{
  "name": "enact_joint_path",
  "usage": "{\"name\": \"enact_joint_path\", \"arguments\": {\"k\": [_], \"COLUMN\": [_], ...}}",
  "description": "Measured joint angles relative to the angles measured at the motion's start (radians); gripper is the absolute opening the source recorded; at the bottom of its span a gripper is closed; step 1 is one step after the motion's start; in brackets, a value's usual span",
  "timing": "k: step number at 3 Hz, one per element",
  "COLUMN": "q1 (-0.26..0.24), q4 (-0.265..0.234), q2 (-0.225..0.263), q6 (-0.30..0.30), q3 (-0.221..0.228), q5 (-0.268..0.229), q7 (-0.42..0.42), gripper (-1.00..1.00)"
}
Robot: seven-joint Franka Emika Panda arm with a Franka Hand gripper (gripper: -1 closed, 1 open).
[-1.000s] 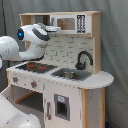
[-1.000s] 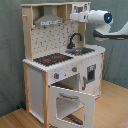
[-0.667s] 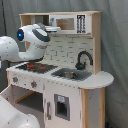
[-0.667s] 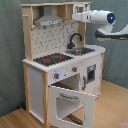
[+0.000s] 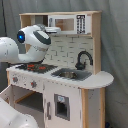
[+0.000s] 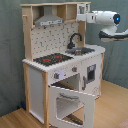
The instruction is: Play with the kitchen
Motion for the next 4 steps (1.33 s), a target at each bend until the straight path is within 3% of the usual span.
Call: {"name": "enact_joint_path", "arguments": {"k": [1,2,4], "q1": [0.026,0.026,0.116], "q4": [-0.023,-0.023,-0.085], "q2": [0.000,0.000,-0.106], "q6": [0.020,0.020,-0.083], "q3": [-0.025,-0.025,0.068], "q5": [0.000,0.000,0.075], "q7": [-0.010,-0.010,0.036], "gripper": [-1.00,1.00,1.00]}}
